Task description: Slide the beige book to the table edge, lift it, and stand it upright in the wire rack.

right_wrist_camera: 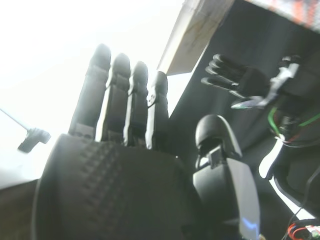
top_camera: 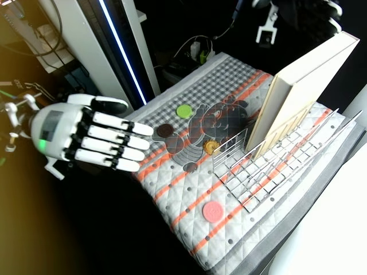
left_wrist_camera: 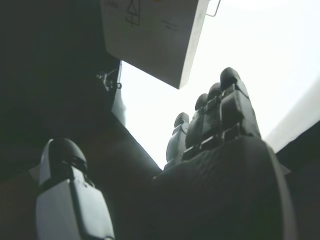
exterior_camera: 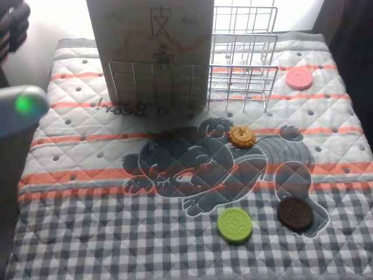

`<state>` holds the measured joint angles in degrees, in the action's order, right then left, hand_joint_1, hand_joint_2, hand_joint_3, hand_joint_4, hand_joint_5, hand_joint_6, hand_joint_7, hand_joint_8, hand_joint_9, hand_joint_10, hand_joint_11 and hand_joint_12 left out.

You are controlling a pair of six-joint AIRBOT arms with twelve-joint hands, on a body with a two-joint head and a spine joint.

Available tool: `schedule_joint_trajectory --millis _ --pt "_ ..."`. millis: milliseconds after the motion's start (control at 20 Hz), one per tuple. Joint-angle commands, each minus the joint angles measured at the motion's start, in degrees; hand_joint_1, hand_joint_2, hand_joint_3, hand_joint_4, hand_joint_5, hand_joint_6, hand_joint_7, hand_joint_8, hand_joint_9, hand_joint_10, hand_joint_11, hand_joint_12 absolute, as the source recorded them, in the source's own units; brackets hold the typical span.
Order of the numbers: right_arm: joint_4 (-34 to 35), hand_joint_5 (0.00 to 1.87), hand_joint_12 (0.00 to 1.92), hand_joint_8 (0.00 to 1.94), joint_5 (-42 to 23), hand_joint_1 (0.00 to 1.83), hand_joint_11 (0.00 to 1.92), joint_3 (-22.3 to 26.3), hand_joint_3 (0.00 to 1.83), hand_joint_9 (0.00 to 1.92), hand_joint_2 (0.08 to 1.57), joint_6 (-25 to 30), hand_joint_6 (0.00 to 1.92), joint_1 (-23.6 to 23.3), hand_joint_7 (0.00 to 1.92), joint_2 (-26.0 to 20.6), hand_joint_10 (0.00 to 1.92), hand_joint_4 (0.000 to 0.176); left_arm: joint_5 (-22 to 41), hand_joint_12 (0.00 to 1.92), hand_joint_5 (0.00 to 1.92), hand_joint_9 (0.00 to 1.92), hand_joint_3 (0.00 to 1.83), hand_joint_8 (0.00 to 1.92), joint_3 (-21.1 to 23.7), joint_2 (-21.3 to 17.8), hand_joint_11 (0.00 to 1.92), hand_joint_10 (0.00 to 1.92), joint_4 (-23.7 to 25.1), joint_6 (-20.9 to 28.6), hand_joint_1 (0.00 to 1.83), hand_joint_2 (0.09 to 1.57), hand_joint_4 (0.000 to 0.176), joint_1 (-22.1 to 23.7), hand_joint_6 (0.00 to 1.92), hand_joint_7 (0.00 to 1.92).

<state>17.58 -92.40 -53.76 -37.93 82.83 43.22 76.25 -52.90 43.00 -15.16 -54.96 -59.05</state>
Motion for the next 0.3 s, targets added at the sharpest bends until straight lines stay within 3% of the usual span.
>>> schedule_joint_trajectory --millis 0,100,150,200,250 --pt "2.1 0.41 0.01 0.0 -8.6 0.25 0.36 0.0 0.0 0.38 1.38 -0.1 0.0 -0.4 0.4 -0.5 0.0 0.0 10.5 0.0 0.0 0.0 0.03 0.0 0.0 -0.8 0.0 0.0 -1.0 1.6 0.64 0.81 0.176 -0.3 0.0 0.0" --pt "2.1 0.4 0.0 0.0 -8.6 0.29 0.29 -0.2 0.0 0.33 1.34 -0.1 0.0 -0.6 0.38 -1.1 0.0 0.0 14.1 0.02 0.0 0.0 0.04 0.0 0.8 -1.5 0.04 0.0 -1.0 3.2 0.58 0.85 0.169 -3.0 0.0 0.0" --pt "2.1 0.37 0.0 0.0 -8.6 0.38 0.25 -0.2 0.0 0.28 1.34 -0.1 0.0 -0.9 0.34 -1.2 0.0 0.0 15.6 0.03 0.0 0.01 0.05 0.0 1.2 -1.7 0.06 0.0 -1.0 3.4 0.61 0.87 0.107 -3.7 0.0 0.0" --pt "2.2 0.35 0.0 0.0 -8.6 0.44 0.24 -0.1 0.0 0.28 1.32 -0.1 0.0 -1.3 0.32 -1.3 0.0 0.0 17.3 0.28 0.0 0.05 0.02 0.0 1.7 -1.8 0.01 0.0 -1.0 3.7 0.65 0.88 0.041 -4.4 0.0 0.04" --pt "2.1 0.32 0.01 0.0 -8.6 0.47 0.27 -0.1 0.0 0.29 1.31 -0.2 0.0 -1.8 0.31 -1.3 0.0 0.0 18.5 0.44 0.0 0.06 0.04 0.0 1.9 -1.8 0.0 0.0 -0.9 4.1 0.61 0.96 0.0 -5.0 0.0 0.04"
